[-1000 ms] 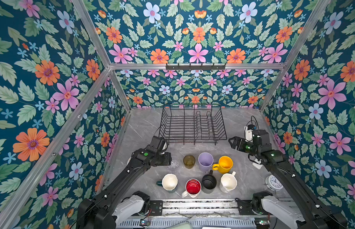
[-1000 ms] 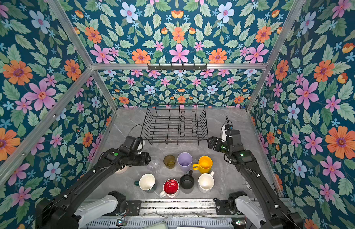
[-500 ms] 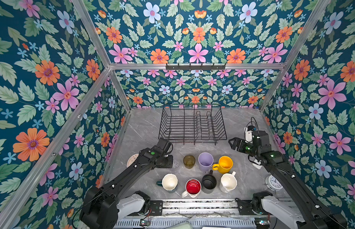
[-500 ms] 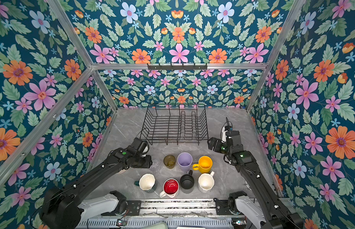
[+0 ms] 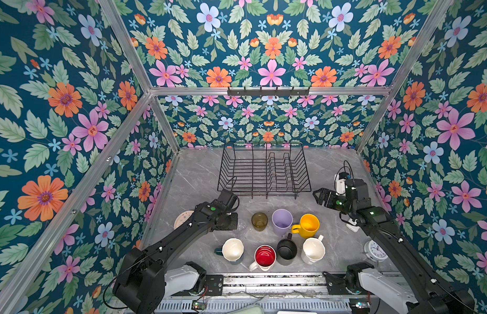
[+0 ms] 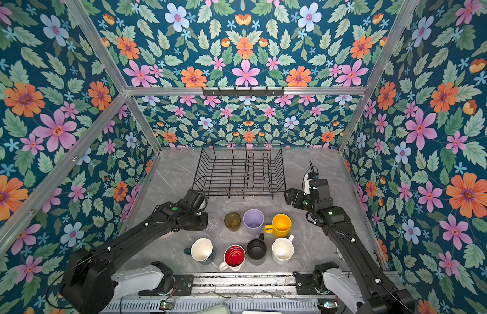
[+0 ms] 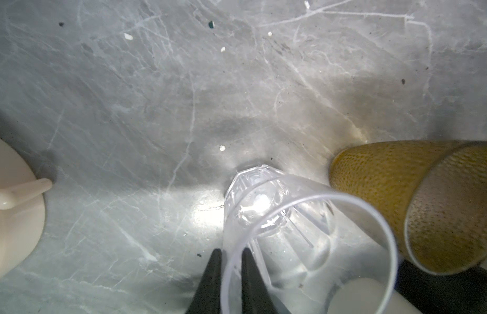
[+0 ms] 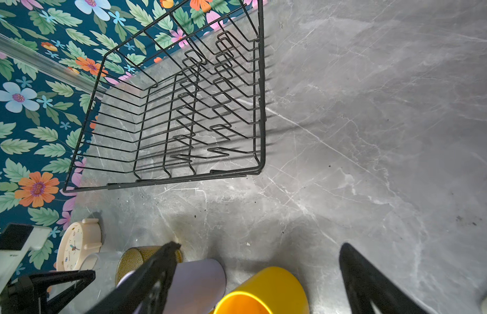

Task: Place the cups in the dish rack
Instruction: 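Lower the left gripper over the clear glass tumbler and grasp it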

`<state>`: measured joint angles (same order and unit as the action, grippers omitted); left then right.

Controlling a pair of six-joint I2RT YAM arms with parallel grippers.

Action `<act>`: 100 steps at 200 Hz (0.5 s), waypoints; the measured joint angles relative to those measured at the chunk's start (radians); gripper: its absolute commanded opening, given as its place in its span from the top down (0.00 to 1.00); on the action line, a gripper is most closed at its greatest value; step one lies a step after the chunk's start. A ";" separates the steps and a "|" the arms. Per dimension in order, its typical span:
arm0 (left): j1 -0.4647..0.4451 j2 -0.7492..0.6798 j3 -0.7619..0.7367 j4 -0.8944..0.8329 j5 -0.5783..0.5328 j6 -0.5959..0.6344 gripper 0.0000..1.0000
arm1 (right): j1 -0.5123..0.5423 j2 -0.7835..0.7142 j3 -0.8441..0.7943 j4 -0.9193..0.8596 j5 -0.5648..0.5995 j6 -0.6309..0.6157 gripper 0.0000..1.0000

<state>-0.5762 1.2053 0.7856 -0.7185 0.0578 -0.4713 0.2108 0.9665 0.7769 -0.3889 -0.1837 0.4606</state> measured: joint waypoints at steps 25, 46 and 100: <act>0.000 0.000 0.005 -0.001 -0.005 0.001 0.98 | 0.000 0.000 -0.004 0.012 0.000 0.000 0.07; 0.000 0.000 0.013 -0.001 -0.014 0.003 1.00 | 0.000 0.000 -0.006 0.011 0.000 0.000 0.07; 0.000 -0.045 0.053 -0.024 -0.043 0.007 1.00 | 0.000 -0.019 -0.006 0.010 0.000 0.000 0.07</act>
<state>-0.5766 1.1606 0.8391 -0.7425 0.0147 -0.4641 0.2104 0.9474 0.7712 -0.3786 -0.1833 0.4603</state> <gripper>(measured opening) 0.074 0.932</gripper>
